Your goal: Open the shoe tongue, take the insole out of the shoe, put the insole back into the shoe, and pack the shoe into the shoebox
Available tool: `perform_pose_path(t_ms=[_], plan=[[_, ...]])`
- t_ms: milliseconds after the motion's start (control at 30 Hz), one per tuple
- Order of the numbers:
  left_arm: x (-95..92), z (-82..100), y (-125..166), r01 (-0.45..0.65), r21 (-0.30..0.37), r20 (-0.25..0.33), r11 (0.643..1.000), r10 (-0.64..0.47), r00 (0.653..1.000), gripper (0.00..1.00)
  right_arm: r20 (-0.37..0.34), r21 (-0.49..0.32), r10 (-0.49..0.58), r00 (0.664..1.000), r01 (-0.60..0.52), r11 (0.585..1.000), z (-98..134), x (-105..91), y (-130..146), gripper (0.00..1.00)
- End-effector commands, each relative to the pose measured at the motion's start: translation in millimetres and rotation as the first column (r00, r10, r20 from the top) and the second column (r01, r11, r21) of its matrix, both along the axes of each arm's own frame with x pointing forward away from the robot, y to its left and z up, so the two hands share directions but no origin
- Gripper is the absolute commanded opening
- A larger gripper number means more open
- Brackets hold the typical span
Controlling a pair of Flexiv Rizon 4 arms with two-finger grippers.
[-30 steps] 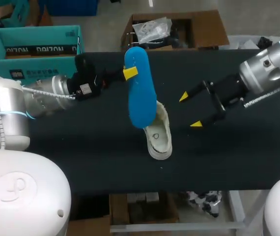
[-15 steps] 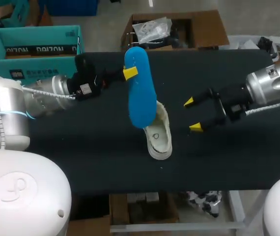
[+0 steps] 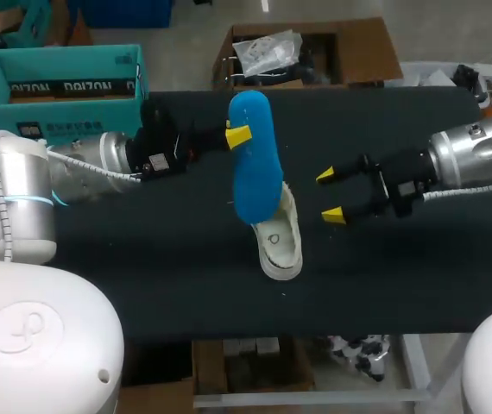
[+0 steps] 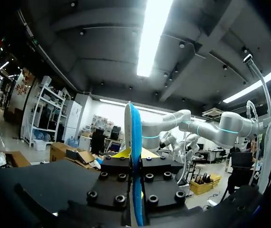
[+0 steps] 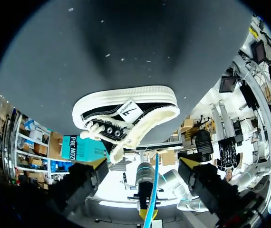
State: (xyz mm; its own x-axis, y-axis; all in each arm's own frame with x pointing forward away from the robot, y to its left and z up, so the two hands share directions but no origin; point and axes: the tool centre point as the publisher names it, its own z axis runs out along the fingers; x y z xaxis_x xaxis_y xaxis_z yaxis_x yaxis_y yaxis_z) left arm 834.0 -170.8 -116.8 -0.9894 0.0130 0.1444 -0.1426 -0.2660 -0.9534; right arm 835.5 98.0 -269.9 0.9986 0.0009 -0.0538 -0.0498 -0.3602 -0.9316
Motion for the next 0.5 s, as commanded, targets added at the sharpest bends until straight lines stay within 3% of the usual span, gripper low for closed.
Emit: perform_pose_path(t_ms=[33, 233, 433, 500], plan=[[3.9, -17.2, -16, 0.029, -0.048, 0.122, 0.998, -0.023, 0.992, 0.00, -0.019, 0.017, -0.018, 1.000, 0.019, 1.000, -2, -6.6, 5, 1.00], [5.9, -31.7, -35, 0.073, -0.085, 0.199, 0.994, -0.055, 0.979, 0.00, -0.026, 0.100, -0.023, 0.999, 0.026, 0.995, -6, -19.7, 16, 1.00], [2.5, -38.6, -45, 0.120, -0.105, 0.185, 0.987, -0.099, 0.978, 0.00, -0.021, 0.134, -0.046, 0.999, 0.049, 0.990, -9, -25.7, 25, 1.00], [0.8, -41.1, -47, 0.126, -0.103, 0.186, 0.987, -0.106, 0.977, 0.00, -0.015, 0.150, -0.047, 0.999, 0.049, 0.988, -8, -27.0, 28, 0.94]])
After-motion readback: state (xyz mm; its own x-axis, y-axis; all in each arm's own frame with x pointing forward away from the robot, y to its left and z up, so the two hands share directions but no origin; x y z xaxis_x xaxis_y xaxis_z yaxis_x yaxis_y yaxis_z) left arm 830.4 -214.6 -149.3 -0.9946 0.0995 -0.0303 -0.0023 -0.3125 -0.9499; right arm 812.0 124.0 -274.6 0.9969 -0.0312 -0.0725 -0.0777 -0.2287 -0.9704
